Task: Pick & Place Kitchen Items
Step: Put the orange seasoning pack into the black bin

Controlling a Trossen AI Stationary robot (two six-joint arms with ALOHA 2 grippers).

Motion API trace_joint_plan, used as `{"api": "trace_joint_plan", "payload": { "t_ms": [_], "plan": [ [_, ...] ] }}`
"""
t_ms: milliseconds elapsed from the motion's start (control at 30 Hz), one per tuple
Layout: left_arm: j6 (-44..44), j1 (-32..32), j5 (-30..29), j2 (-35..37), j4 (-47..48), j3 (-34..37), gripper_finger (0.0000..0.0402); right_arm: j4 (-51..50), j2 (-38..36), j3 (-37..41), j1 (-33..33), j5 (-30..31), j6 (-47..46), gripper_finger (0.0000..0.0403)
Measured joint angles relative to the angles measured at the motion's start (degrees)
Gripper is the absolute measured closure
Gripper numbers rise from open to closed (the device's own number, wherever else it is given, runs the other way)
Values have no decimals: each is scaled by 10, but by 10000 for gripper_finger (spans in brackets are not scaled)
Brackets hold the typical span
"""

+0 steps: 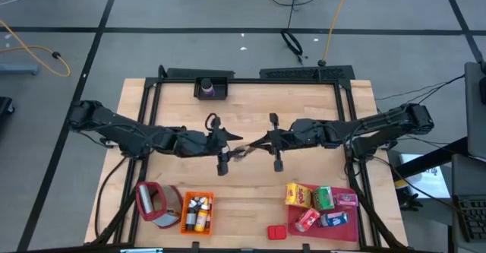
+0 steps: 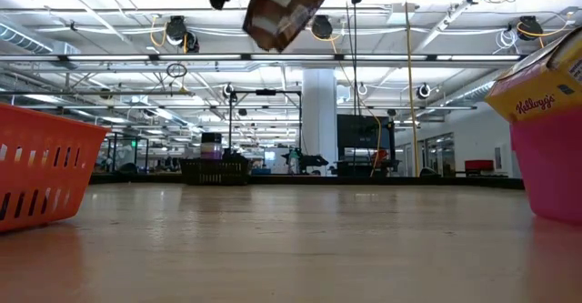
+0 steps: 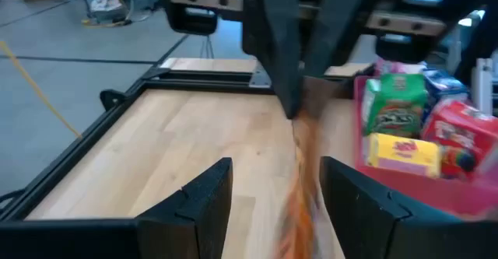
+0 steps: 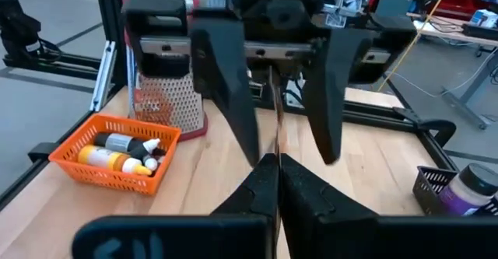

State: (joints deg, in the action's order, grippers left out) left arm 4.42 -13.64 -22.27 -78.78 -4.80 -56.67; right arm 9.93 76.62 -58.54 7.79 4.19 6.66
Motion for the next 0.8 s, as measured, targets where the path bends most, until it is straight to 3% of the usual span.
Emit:
{"api": "trace_joint_plan", "payload": {
  "t_ms": [167, 400, 800],
  "plan": [
    [4, 15, 3, -16, -13, 0, 239, -3, 0, 0, 0, 0, 2, 403],
    [-14, 20, 17, -15, -15, 0, 383, -16, 0, 0, 0, 3, 3, 403],
    [-11, 22, -18, -15, -4, -1, 401, -21, 0, 0, 0, 30, -2, 395]
  ]
}}
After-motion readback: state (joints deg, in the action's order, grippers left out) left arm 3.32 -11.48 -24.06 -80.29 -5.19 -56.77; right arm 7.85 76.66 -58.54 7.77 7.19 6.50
